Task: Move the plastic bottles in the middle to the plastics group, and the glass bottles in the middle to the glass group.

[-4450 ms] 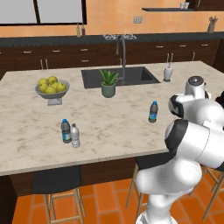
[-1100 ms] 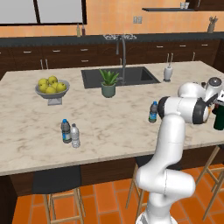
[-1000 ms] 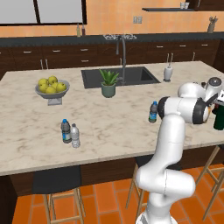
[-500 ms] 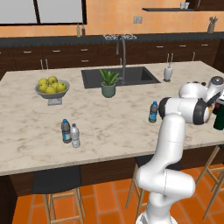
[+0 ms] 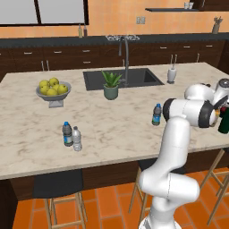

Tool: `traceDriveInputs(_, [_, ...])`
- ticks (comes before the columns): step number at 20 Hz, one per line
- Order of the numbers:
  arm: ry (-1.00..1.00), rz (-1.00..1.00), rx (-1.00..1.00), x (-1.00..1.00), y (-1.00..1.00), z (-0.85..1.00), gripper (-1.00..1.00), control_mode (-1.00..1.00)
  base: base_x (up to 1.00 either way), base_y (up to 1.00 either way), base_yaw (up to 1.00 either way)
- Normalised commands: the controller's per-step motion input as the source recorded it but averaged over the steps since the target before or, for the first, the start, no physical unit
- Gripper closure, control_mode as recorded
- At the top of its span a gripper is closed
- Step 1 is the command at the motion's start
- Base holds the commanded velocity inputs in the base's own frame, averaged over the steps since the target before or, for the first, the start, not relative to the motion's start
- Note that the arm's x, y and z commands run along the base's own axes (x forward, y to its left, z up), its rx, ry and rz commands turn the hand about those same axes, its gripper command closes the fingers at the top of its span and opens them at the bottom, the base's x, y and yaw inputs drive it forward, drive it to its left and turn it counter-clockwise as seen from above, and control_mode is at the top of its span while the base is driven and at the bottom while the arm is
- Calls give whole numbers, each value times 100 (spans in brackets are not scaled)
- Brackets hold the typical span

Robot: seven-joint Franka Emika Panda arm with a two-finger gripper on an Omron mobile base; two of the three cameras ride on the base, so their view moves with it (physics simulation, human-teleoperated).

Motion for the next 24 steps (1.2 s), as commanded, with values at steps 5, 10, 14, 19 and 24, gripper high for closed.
traceDriveInputs(5, [0,0,0,-1,10,-12,100,-100,0,0,0])
traceDriveInputs(10, [0,0,0,-4,2,-3,100,-100,0,0,0])
traceDriveInputs(14, [0,0,0,0,0,0,-100,-100,0,0,0])
traceDriveInputs(19, [0,0,0,0,0,0,-100,-100,0,0,0])
traceDriveInputs(24, [0,0,0,-8,0,0,-100,-100,0,0,0])
